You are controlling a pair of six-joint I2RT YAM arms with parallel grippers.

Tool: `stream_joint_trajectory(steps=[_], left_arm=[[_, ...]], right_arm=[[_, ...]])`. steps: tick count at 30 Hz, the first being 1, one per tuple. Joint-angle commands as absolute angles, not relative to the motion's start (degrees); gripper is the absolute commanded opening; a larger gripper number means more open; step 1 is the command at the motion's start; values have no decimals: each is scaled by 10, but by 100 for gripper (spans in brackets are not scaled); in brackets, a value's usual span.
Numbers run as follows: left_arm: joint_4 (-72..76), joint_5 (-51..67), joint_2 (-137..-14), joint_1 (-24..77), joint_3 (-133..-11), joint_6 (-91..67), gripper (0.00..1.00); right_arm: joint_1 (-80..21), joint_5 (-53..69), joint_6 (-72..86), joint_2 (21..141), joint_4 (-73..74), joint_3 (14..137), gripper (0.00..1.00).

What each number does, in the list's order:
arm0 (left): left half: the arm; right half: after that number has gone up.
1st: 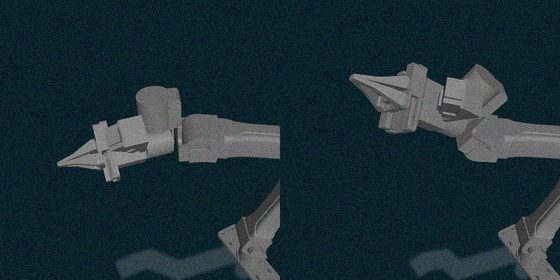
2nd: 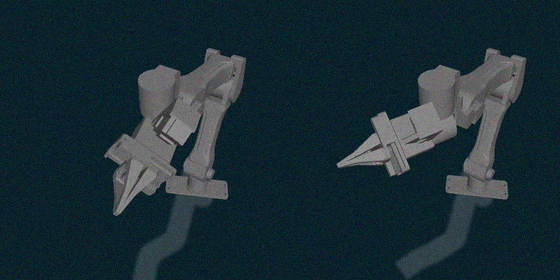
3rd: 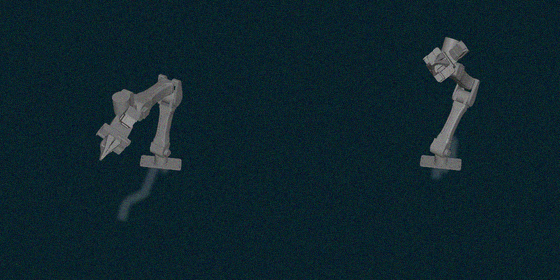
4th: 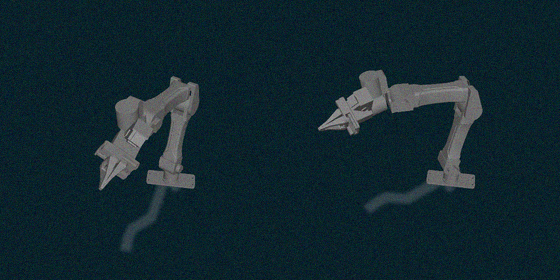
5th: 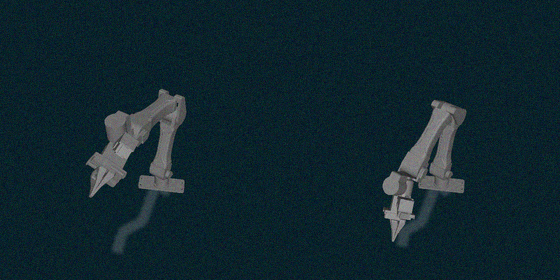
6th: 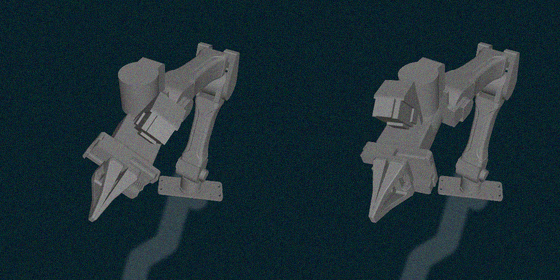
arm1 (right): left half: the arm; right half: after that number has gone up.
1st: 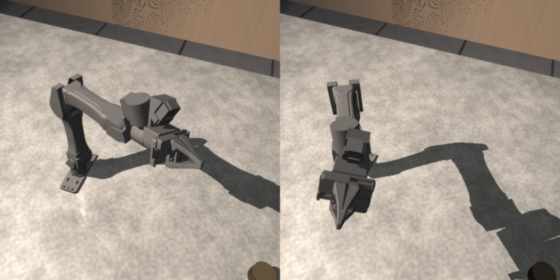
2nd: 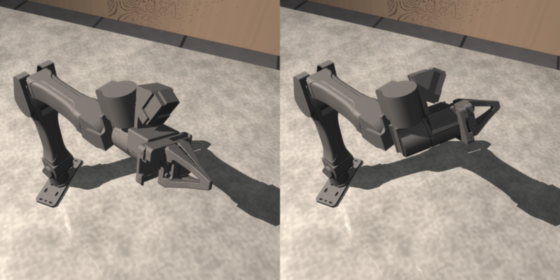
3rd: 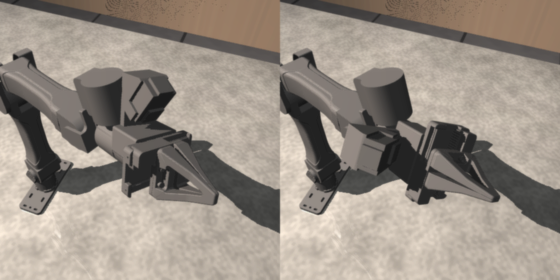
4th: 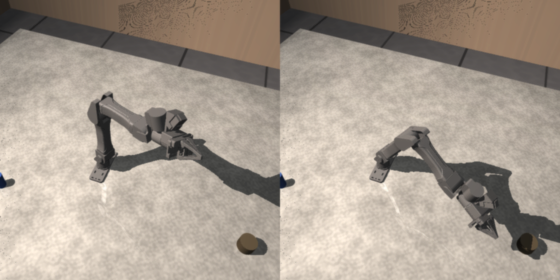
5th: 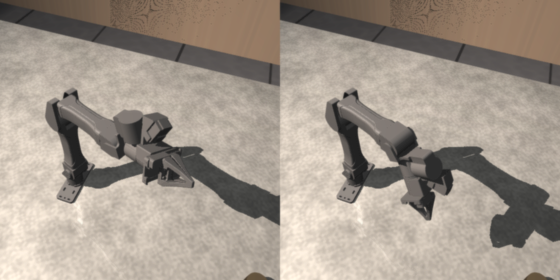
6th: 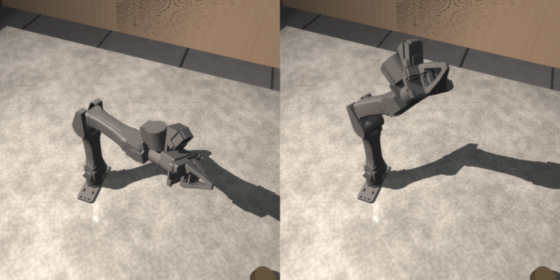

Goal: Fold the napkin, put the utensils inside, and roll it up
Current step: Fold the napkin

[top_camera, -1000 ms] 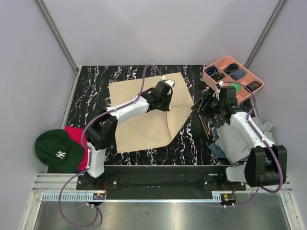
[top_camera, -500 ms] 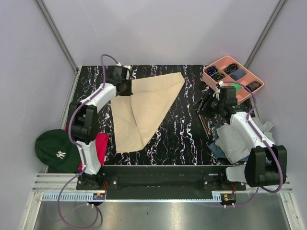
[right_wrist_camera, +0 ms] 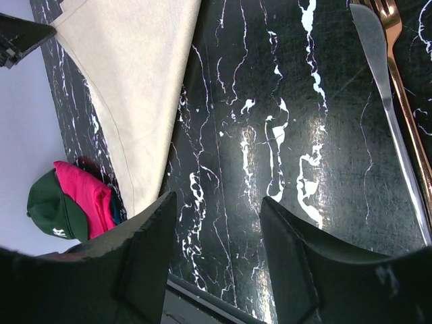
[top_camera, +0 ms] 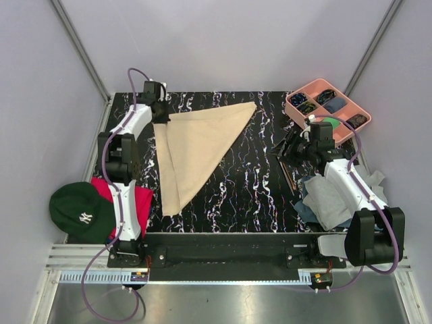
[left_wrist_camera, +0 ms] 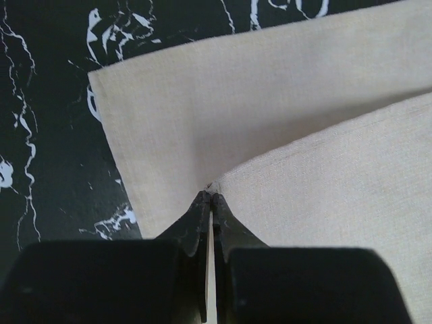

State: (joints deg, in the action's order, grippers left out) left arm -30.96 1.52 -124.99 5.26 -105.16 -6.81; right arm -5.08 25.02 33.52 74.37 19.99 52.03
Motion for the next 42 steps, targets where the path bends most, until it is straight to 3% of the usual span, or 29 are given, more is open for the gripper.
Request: stream_joint_trajectory(steps=[1, 19, 42], left_arm=[[-323, 33, -1274, 35, -1104, -48, 0], [-323, 75, -1342, 0, -1199, -57, 0], [-326, 95, -1353, -42, -1227, -56, 0]], right_arm=[[-48, 257, 340, 724, 193, 520, 61], [-48, 250, 347, 728, 194, 517, 62], [-48, 247, 350, 734, 194, 519, 62]])
